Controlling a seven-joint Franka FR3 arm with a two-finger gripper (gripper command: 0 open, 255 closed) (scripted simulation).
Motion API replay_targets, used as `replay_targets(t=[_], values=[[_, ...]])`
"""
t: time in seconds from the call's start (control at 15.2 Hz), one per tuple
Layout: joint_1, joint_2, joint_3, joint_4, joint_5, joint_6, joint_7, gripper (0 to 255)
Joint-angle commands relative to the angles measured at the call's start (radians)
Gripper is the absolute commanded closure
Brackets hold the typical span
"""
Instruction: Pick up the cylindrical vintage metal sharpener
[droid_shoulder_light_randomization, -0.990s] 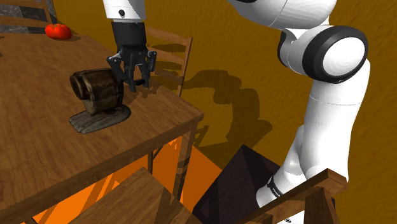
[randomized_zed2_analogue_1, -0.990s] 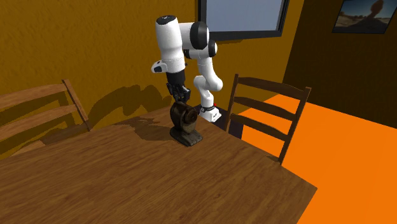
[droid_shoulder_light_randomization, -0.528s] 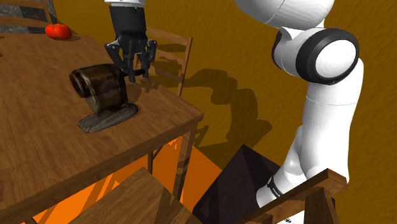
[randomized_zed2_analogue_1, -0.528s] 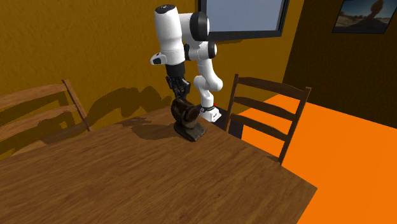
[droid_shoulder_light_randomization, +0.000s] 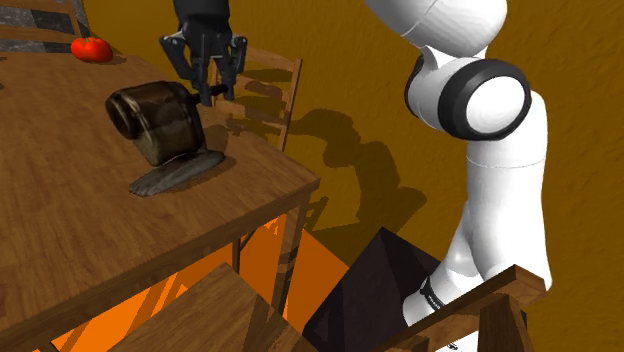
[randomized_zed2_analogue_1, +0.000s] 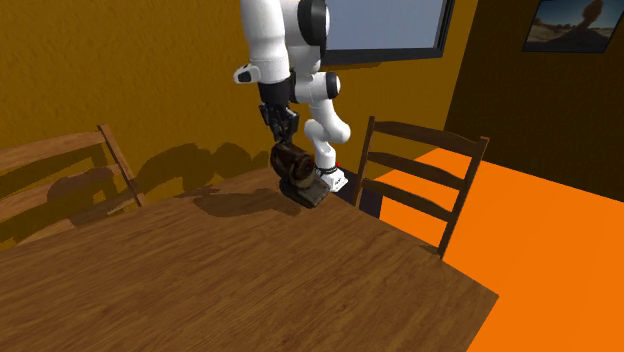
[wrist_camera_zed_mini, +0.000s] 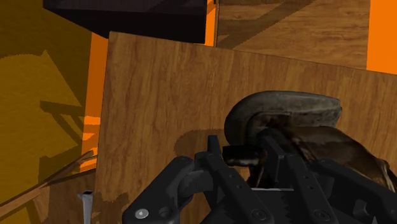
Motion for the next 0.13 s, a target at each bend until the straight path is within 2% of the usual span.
replay_targets(t=[0.0,0.07], values=[[0.014,0.030,-0.001,0.069,-0.009,-0.038,0.001,255],[0.014,0.030,-0.002,0.069,-0.009,-0.038,0.001,255]])
